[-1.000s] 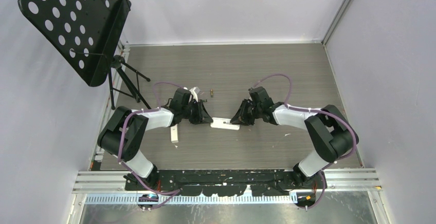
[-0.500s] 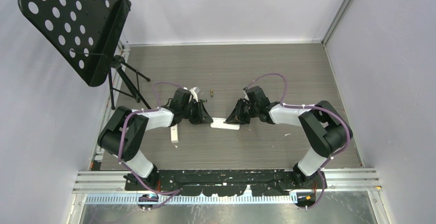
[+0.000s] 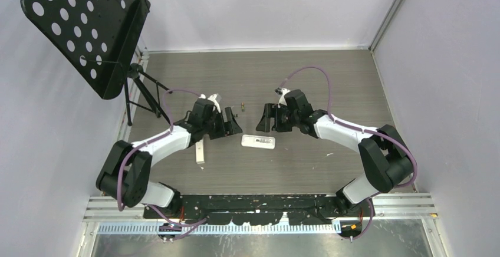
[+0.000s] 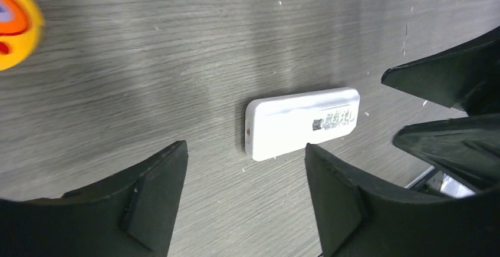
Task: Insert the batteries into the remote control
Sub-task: Load the battery cover into the remote control, then move the remote control to the center of the board, then pick up the remote control from the center of the board.
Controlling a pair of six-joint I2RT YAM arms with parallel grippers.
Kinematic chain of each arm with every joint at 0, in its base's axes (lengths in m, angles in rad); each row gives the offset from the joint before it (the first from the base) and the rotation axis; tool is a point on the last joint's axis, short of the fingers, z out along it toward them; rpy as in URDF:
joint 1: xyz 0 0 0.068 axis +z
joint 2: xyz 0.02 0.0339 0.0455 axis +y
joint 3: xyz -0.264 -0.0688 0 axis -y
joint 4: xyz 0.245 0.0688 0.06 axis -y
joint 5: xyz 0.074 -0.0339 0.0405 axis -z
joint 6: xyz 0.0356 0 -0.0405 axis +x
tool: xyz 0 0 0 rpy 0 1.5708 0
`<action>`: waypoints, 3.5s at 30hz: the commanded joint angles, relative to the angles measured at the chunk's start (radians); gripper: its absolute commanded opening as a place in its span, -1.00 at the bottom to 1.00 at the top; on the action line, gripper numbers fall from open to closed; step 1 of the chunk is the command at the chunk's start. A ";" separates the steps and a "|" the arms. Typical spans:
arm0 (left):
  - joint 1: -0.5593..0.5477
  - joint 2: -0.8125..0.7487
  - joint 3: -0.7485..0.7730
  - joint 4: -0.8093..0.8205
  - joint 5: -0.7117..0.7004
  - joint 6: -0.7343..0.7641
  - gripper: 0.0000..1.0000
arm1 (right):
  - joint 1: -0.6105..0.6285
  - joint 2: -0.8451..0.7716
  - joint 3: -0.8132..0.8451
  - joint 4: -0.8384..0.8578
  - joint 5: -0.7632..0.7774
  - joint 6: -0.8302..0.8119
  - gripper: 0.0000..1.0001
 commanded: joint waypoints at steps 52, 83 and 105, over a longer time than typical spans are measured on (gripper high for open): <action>0.042 -0.176 -0.001 -0.546 -0.673 -0.044 0.96 | -0.161 0.128 0.101 -0.128 0.816 -0.125 -0.22; 0.042 -0.130 0.063 -0.531 -0.475 -0.032 -1.00 | -0.386 -0.122 0.049 -0.187 0.532 0.048 0.68; 0.016 -0.180 0.200 0.241 0.388 -0.180 -1.00 | 0.076 -0.146 -0.173 0.841 -0.057 0.508 0.73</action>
